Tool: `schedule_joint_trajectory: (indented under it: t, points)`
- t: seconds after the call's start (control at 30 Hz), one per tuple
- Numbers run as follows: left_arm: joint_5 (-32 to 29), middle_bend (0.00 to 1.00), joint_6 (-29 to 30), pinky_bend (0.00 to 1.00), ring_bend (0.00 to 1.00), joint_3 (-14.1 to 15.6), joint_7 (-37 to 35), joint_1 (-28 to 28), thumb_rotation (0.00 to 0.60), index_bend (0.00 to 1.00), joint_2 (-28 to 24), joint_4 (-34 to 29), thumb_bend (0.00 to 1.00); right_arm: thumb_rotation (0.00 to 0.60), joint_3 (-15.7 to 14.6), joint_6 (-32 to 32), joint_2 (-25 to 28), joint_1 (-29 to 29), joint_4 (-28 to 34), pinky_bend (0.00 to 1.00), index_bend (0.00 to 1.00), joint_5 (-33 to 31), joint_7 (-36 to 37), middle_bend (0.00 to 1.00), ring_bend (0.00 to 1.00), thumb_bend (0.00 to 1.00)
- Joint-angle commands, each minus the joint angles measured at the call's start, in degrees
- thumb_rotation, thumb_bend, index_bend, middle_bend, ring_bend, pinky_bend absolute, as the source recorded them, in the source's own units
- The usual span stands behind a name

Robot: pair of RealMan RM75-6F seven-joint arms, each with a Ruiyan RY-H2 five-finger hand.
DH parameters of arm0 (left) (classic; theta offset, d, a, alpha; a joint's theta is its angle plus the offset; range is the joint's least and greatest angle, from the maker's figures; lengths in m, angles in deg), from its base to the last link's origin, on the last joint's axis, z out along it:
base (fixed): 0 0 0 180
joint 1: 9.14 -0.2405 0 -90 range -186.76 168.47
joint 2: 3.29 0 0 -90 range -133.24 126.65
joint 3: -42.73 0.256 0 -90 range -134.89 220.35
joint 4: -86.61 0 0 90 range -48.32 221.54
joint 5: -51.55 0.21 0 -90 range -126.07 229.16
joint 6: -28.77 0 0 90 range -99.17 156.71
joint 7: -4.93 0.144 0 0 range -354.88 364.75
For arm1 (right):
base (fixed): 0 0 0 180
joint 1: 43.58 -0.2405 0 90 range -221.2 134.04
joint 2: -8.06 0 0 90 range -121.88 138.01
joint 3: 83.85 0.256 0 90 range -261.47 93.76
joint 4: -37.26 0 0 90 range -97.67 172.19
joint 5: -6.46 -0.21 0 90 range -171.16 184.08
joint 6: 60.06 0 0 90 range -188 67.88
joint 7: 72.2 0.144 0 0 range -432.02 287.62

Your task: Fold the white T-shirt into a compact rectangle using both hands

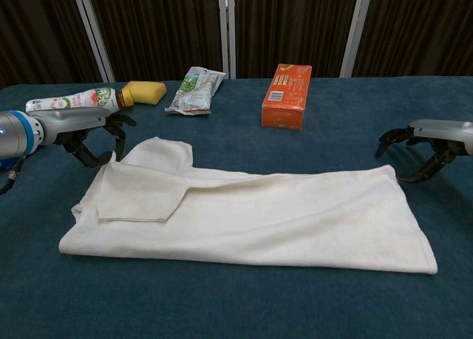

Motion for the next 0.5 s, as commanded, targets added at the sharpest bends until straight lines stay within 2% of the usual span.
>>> schedule_joint_trajectory:
  t: [0.03,0.23,0.3,0.33,0.37,0.4,0.47,0.5]
  points:
    - [0.11,0.0,-0.03,0.0,0.0,0.04,0.03,0.09,0.6,0.7,0.09,0.11,0.63,0.6,-0.26,0.89,0.27,0.12,0.01,0.0,0.02,1.39,1.47,0.0,0.0,0.02]
    - [0.13,0.0,0.2,0.0,0.0,0.16,0.42,0.16,0.6,0.7,0.05,0.01,0.63,0.6,-1.08,2.51,1.59,0.38,1.19,0.0,0.02,3.48,2.15,0.0,0.0,0.02]
    - [0.06,0.0,0.34,0.0,0.0,0.22,0.6,0.11,0.6,0.68,0.0,-0.05,0.63,0.6,-1.36,3.3,2.25,0.67,2.04,0.0,0.02,4.09,2.39,0.0,0.0,0.02]
    - [0.01,0.0,0.35,0.0,0.0,0.25,0.65,0.1,0.6,0.64,-0.03,-0.08,0.63,0.6,-1.46,3.59,2.5,0.79,2.36,0.0,0.02,4.3,2.49,0.0,0.0,0.02]
    - [-0.15,0.0,0.3,0.0,0.0,0.33,0.76,0.06,0.6,0.58,-0.06,-0.08,0.63,0.6,-1.65,4.18,2.96,1.03,2.94,0.0,0.02,4.68,2.62,0.0,0.0,0.02]
    - [-0.31,0.0,0.21,0.0,0.0,0.4,0.89,0.05,0.6,0.44,-0.09,-0.05,0.61,0.6,-1.8,4.56,3.28,1.21,3.34,0.0,0.02,4.95,2.69,0.0,0.0,0.02]
    - [-0.81,0.0,-0.14,0.0,0.0,0.63,1.29,0.04,0.6,0.11,-0.18,-0.02,0.5,0.6,-2.13,5.28,3.92,1.54,4.13,0.0,0.02,5.47,2.79,0.0,0.0,0.02]
    - [-1.22,0.0,-0.41,0.0,0.0,0.78,1.61,0.06,0.6,0.04,-0.27,-0.03,0.45,0.6,-2.3,5.66,4.24,1.72,4.53,0.0,0.02,5.73,2.82,0.0,0.0,0.02]
